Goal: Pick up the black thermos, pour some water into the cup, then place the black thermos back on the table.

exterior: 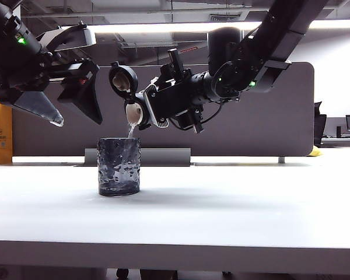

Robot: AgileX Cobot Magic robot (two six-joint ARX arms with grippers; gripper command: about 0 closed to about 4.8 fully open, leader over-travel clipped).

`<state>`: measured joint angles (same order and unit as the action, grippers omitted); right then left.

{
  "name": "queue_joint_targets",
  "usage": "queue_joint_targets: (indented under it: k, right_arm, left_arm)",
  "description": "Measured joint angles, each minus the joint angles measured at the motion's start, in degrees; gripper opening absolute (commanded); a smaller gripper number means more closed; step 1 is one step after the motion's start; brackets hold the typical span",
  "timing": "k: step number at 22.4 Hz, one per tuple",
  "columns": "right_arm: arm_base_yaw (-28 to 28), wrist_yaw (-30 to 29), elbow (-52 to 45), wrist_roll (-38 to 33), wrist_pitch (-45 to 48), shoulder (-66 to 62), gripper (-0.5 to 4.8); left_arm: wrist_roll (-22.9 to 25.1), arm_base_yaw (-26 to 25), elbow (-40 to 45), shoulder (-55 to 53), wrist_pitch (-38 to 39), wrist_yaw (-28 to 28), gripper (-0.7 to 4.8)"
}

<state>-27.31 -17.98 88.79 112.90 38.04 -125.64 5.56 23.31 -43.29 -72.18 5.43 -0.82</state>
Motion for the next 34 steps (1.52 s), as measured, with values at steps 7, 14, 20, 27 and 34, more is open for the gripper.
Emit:
queue_joint_targets:
  k: [7,14,20,27,34]
  right_arm:
    - [-0.3,0.0,0.0,0.0,0.0,0.0,0.95]
    - [-0.2,0.1,0.0,0.0,0.0,0.0,1.44]
    - [-0.2,0.1,-0.1,0.0,-0.1,0.0,1.44]
    - [-0.2,0.0,-0.1,-3.8,-1.0,0.0,1.38]
    - [-0.2,0.2,-0.1,-8.6,-1.2,0.0,1.38]
  left_arm:
    - [0.0,0.0,0.0,0.0,0.0,0.0,4.79]
    - [0.0,0.0,0.0,0.0,1.0,0.0,4.79]
    - [0.0,0.0,0.0,0.0,1.0,0.0,4.79]
    - [0.0,0.0,0.0,0.0,1.0,0.0,4.79]
    - [0.0,0.0,0.0,0.0,1.0,0.0,4.79]
